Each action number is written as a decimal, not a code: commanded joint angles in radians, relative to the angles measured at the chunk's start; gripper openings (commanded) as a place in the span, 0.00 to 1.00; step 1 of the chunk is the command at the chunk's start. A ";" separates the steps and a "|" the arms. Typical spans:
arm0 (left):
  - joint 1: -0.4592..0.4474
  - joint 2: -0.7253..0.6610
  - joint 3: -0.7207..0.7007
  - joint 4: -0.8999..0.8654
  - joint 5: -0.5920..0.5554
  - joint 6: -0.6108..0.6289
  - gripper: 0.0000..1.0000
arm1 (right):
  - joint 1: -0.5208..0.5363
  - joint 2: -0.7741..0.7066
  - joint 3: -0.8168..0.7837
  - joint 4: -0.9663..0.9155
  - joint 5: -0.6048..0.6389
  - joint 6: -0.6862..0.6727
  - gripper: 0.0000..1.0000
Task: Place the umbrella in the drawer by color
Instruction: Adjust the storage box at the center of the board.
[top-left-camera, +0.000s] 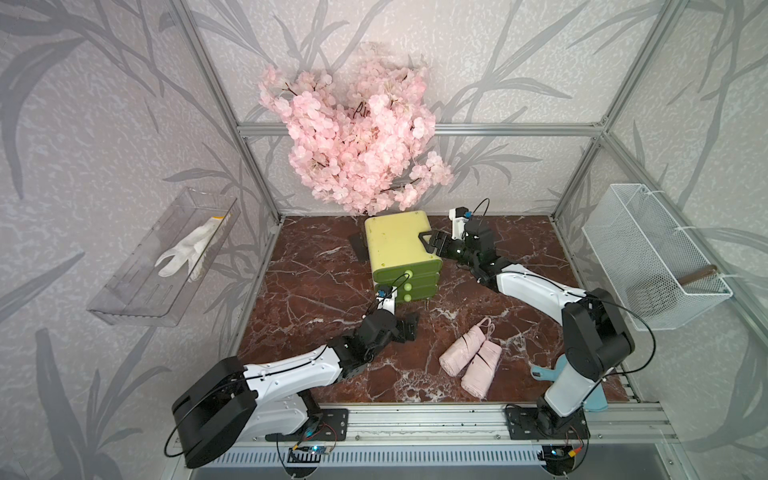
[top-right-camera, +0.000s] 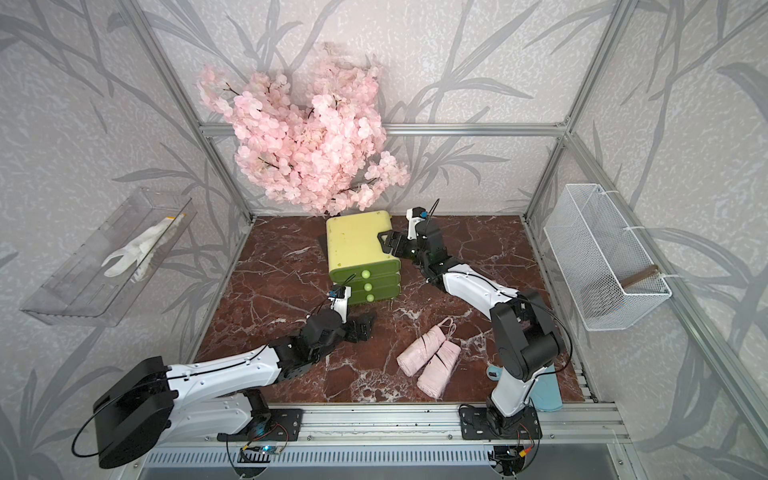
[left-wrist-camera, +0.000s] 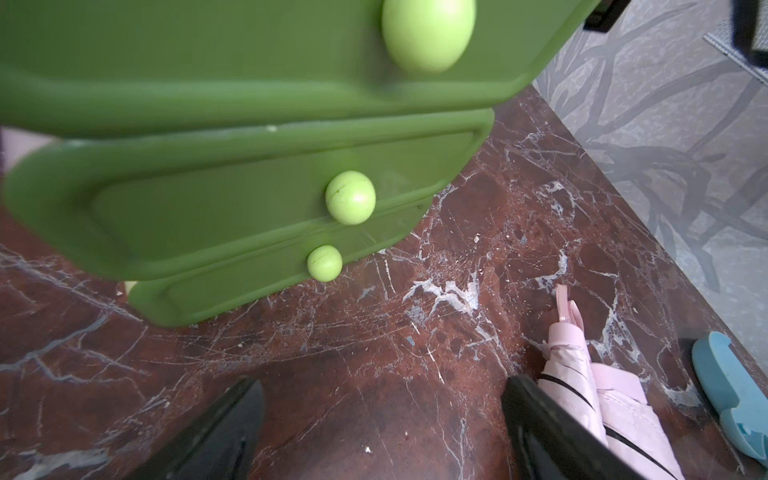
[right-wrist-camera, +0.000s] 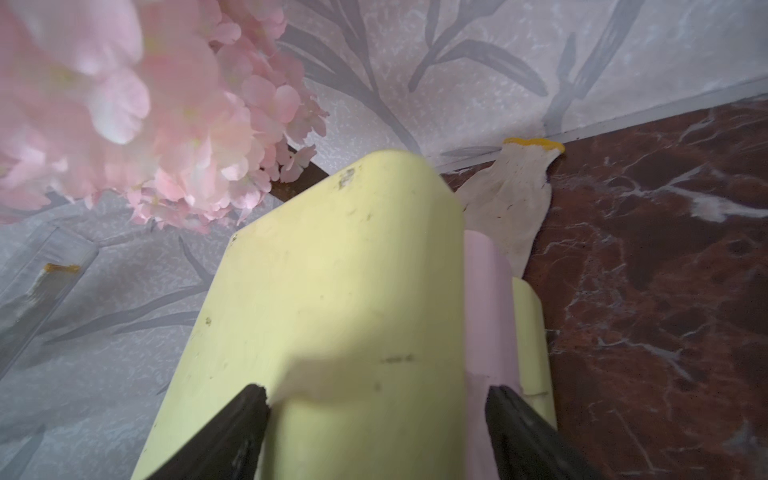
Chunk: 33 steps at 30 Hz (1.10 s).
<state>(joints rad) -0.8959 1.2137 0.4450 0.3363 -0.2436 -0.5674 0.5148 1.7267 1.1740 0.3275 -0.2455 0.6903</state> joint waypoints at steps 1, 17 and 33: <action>-0.005 0.037 -0.017 0.142 -0.019 0.063 0.94 | 0.089 -0.016 -0.055 0.085 0.017 0.052 0.86; 0.293 -0.185 -0.115 -0.198 0.010 0.031 0.89 | 0.211 -0.126 -0.101 0.013 0.149 -0.019 0.82; 0.374 0.135 -0.272 0.536 0.178 0.295 0.80 | 0.180 -0.144 -0.099 0.002 0.106 -0.063 0.83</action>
<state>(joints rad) -0.5320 1.2556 0.1383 0.6376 -0.0944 -0.3351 0.7052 1.6169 1.0683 0.3222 -0.1226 0.6365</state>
